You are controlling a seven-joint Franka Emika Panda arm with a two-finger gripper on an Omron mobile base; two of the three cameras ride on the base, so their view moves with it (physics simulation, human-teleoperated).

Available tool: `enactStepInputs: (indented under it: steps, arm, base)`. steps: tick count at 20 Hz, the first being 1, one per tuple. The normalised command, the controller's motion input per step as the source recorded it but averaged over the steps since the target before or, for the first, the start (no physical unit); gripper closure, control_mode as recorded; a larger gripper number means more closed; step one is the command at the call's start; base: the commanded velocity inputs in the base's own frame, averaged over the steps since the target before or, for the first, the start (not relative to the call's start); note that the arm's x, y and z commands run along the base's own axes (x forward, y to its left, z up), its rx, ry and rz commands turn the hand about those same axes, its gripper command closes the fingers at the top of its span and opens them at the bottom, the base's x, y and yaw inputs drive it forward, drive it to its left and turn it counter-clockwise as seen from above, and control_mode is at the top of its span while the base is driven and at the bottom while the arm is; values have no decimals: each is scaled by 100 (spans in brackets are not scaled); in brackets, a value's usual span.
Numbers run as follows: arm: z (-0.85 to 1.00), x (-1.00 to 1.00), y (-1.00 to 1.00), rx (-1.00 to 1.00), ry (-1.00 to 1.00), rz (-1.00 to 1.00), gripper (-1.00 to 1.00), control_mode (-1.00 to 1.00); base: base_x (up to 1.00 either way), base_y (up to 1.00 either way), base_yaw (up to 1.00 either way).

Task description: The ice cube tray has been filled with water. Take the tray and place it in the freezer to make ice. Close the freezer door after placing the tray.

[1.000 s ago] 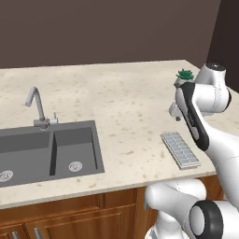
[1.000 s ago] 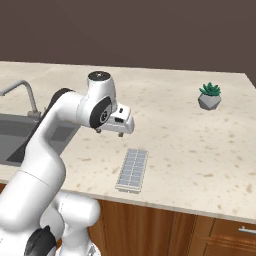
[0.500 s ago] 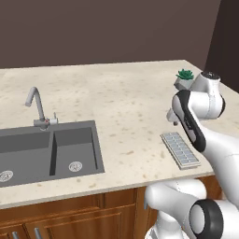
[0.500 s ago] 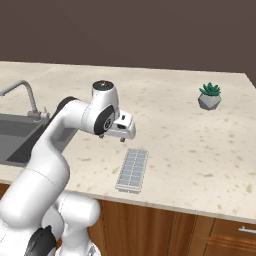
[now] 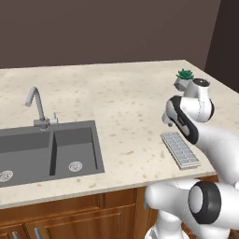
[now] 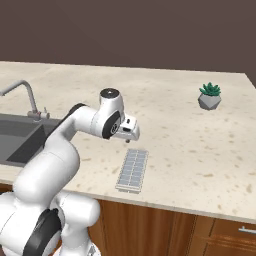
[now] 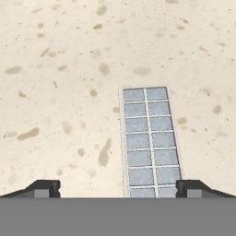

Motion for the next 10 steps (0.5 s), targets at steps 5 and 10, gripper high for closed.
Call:
enactStepInputs:
  steps: [5, 10]
  arm:
    - [-33, 44, -24, 0, 0, 0, -100, -100]
    - [-29, 45, -3, 0, 0, 0, -100, -100]
  base:
    - [0, 0, 0]
    - [0, 0, 0]
